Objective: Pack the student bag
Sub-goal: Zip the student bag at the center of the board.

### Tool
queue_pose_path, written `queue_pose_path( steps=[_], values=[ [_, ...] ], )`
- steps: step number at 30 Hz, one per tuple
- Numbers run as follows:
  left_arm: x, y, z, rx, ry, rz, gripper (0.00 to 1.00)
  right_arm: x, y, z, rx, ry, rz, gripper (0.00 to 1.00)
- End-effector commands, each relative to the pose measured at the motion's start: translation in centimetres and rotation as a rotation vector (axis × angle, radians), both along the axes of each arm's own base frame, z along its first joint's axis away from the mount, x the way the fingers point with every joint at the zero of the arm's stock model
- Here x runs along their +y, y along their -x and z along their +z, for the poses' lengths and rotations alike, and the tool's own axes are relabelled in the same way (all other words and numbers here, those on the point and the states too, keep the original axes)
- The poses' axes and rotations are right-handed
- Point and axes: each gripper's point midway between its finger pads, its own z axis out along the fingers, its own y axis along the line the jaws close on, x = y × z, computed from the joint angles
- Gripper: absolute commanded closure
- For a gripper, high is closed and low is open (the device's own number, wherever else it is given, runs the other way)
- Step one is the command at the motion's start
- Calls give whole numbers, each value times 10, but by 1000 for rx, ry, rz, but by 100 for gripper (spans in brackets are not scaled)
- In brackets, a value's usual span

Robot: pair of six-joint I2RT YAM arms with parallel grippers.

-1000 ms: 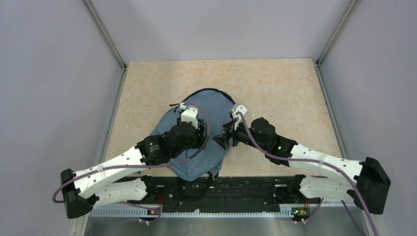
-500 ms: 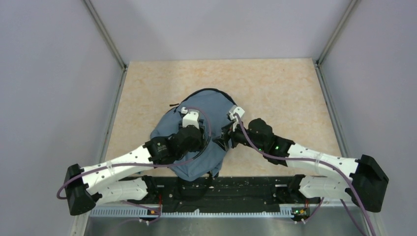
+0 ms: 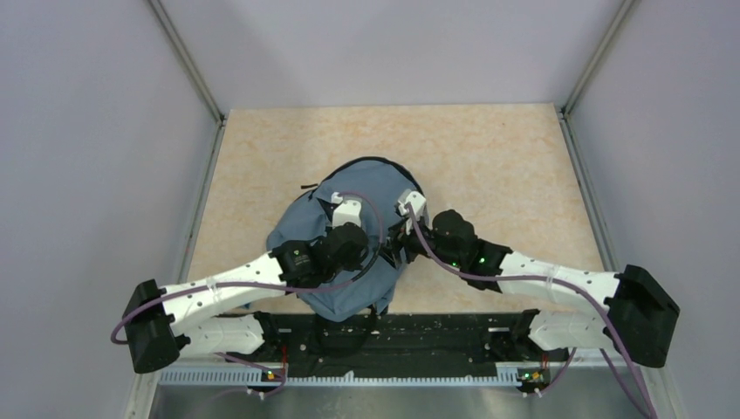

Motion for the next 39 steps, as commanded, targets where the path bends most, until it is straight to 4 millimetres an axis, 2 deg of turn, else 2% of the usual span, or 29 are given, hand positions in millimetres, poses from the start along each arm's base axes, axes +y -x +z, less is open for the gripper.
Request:
queue_pose_path(
  steps=[1,2,11,14,16,21,24,29,34,39],
  values=[
    [-6,-7,17,-39,43,19,97,15,-7,20,-113,-45,35,35],
    [-6,-8,18,-43,44,22,100,17,-9,19,-126,-41,37,34],
    [-3,-11,28,-74,51,29,100,45,-30,-8,-179,3,59,34],
    [-2,-12,32,-90,53,25,100,52,-37,-16,-177,35,41,40],
    [-2,-14,37,-107,51,25,100,55,-41,-19,-172,63,26,49],
    [6,-30,53,-160,16,48,100,51,-45,-32,-165,150,-36,87],
    [12,-44,64,-173,36,60,100,42,-40,-36,-153,149,-52,100],
    [24,-70,91,-243,64,79,100,25,-31,-41,-126,160,-71,100],
    [38,-89,100,-257,52,105,100,14,-24,-39,-120,169,-67,100],
    [61,-103,114,-291,17,158,100,6,-18,-35,-116,173,-61,100]
  ],
)
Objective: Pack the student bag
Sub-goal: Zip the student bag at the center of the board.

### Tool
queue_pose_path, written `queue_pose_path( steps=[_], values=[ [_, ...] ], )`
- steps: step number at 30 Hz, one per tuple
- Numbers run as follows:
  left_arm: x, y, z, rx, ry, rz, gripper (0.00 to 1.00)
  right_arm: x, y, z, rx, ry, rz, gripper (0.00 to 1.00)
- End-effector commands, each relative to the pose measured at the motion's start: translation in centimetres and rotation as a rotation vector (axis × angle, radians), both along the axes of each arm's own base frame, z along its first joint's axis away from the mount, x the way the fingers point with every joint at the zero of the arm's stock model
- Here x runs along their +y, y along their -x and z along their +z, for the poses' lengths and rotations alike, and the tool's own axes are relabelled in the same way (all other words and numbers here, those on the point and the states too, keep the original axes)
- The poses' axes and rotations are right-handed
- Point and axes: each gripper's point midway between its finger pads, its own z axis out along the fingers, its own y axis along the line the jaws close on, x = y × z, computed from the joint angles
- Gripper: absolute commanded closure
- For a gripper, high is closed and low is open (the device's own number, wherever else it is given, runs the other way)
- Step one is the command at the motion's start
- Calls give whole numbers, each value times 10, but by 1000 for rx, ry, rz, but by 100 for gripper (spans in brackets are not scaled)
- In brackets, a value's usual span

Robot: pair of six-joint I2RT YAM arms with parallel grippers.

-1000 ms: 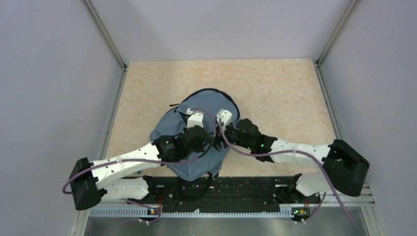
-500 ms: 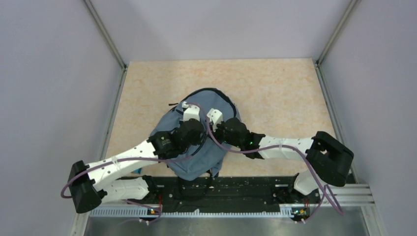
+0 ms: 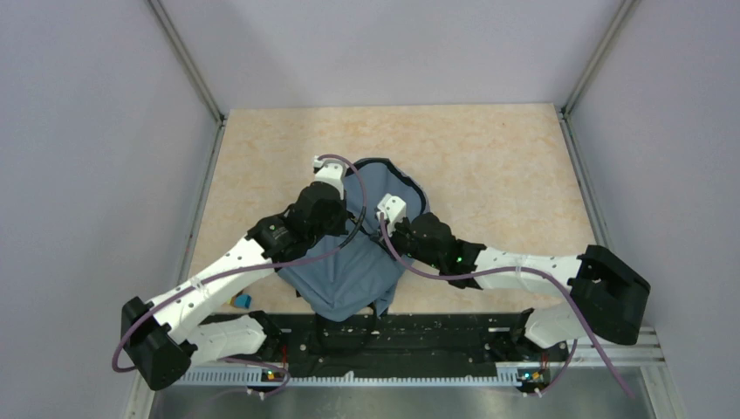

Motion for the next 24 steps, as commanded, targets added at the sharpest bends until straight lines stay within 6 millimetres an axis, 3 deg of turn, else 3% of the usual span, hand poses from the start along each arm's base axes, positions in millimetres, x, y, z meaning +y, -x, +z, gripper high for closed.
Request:
queue_pose_path(
  steps=[1,10,16,22,24],
  values=[
    [35,-41,55,-173,-9,145,100,-19,10,-4,23,43,-19,100],
    [67,-64,32,-4,-20,203,100,-27,27,-1,82,13,6,100],
    [92,-80,15,102,-137,215,100,-34,36,12,79,-15,30,100],
    [66,-85,-5,144,-52,118,100,-33,38,27,69,-41,38,100],
    [59,-81,-4,153,-39,65,100,-31,34,35,71,-59,20,84]
  ],
)
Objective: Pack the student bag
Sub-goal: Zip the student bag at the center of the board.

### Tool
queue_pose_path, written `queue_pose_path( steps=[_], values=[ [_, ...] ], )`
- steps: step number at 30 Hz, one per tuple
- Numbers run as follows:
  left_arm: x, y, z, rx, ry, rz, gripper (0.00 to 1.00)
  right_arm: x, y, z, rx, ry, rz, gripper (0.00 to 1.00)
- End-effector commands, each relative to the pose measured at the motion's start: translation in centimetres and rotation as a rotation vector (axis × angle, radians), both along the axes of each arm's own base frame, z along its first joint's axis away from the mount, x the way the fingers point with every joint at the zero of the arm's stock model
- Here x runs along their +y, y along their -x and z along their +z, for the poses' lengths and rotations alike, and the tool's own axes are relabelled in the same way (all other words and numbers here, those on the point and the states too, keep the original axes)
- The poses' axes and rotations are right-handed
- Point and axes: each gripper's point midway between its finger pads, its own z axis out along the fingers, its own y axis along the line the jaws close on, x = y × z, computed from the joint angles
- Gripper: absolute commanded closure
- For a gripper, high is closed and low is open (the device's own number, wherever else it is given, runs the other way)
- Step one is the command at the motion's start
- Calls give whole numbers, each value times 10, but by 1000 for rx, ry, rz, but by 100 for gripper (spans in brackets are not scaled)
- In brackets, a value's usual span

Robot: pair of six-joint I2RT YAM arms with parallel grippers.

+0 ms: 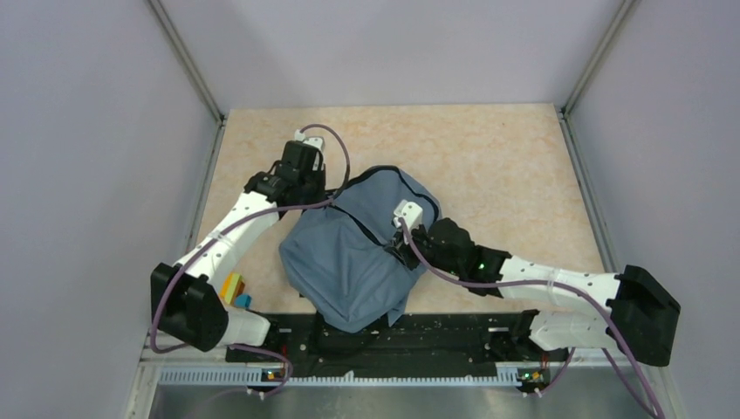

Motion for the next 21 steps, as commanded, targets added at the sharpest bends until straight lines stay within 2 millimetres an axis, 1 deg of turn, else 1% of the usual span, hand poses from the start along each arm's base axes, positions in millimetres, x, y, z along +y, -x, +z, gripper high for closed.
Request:
queue_pose_path(
  steps=[1,2,4,6,7,9,11,14,16,18,19,21],
  values=[
    [-4,-17,24,-103,29,-55,100,3,2,32,5,-73,-15,71],
    [-6,-15,25,-102,36,-70,100,5,0,38,5,-88,-28,60],
    [-12,-9,25,-100,60,-115,100,8,-5,52,14,-116,-56,44],
    [-18,-4,24,-99,90,-153,100,14,-8,65,22,-138,-64,35],
    [-21,-1,23,-97,103,-166,100,18,-10,70,26,-147,-62,33],
    [-24,0,26,-101,117,-177,100,30,-13,78,29,-158,-44,32],
    [-25,-1,28,-107,119,-183,100,43,-18,81,33,-158,-35,31],
    [-23,-1,30,-115,111,-183,100,62,-29,74,51,-124,-34,31],
    [-22,0,30,-116,111,-184,100,74,-35,64,72,-87,-24,33],
    [-23,1,30,-118,113,-186,100,86,-38,45,106,-40,-11,36],
    [-22,1,32,-122,114,-185,100,89,-38,41,116,-27,-4,38],
    [-23,1,31,-121,114,-187,100,91,-38,27,138,6,-5,43]
  ],
)
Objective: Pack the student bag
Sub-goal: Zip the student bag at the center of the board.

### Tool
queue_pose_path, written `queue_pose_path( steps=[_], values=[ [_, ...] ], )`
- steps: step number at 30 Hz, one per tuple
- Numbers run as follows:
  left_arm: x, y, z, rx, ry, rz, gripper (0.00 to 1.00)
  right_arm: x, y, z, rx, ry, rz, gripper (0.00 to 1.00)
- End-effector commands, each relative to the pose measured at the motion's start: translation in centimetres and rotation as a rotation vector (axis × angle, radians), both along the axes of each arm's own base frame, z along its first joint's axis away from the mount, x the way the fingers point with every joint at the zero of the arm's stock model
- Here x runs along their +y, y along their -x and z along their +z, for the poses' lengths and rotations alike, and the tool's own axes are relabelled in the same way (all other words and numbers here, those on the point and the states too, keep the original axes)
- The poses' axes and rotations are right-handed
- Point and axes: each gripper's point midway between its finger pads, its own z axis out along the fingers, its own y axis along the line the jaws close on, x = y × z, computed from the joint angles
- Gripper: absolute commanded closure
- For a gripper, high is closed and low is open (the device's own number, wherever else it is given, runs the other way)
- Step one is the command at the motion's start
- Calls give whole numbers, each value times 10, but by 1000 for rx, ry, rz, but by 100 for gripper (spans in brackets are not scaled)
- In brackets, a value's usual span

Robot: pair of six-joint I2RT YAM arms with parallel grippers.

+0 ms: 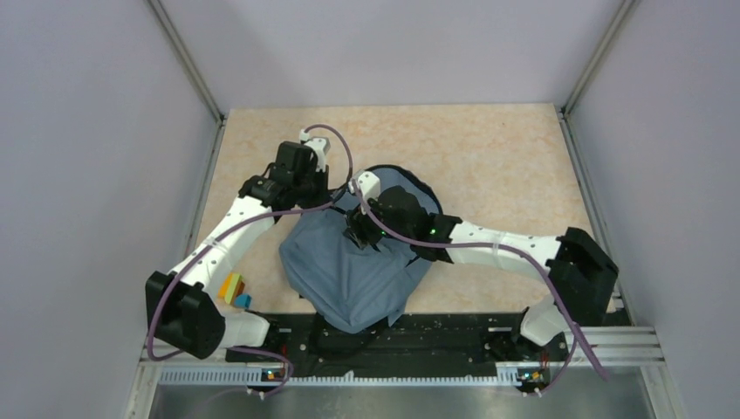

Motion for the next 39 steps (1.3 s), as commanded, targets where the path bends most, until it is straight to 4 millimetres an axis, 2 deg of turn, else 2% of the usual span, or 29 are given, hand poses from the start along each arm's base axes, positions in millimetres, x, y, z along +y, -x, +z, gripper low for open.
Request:
queue_pose_path(
  steps=[1,2,4,6,7,10,13,20,24,28,31,35,39],
  values=[
    [-3,-7,21,-93,35,-18,100,12,8,-14,54,38,49,47],
    [-3,-7,20,-91,36,-17,100,11,11,-15,56,35,58,51],
    [-3,-8,20,-91,35,-15,100,6,15,-17,56,24,58,67],
    [-3,-9,20,-92,34,-11,100,-1,18,-19,58,23,49,93],
    [-3,-10,20,-93,34,-9,100,-4,19,-21,58,29,47,100],
    [-2,-12,22,-91,45,24,100,-15,22,-28,58,57,39,100],
    [1,-18,29,-117,41,54,100,-26,28,-28,50,69,45,100],
    [13,-37,43,-151,13,147,100,-45,40,-3,6,18,56,100],
    [26,-45,25,-106,-40,207,100,-50,43,2,-4,4,58,100],
    [53,-48,-11,-28,-147,280,100,-54,45,-4,10,9,47,100],
    [65,-44,-38,54,-190,298,100,-58,47,-8,23,5,41,100],
    [64,-43,-53,116,-209,282,100,-60,49,-8,21,-5,41,100],
    [57,-47,-52,134,-185,260,100,-60,48,-5,9,-6,43,100]
  ],
)
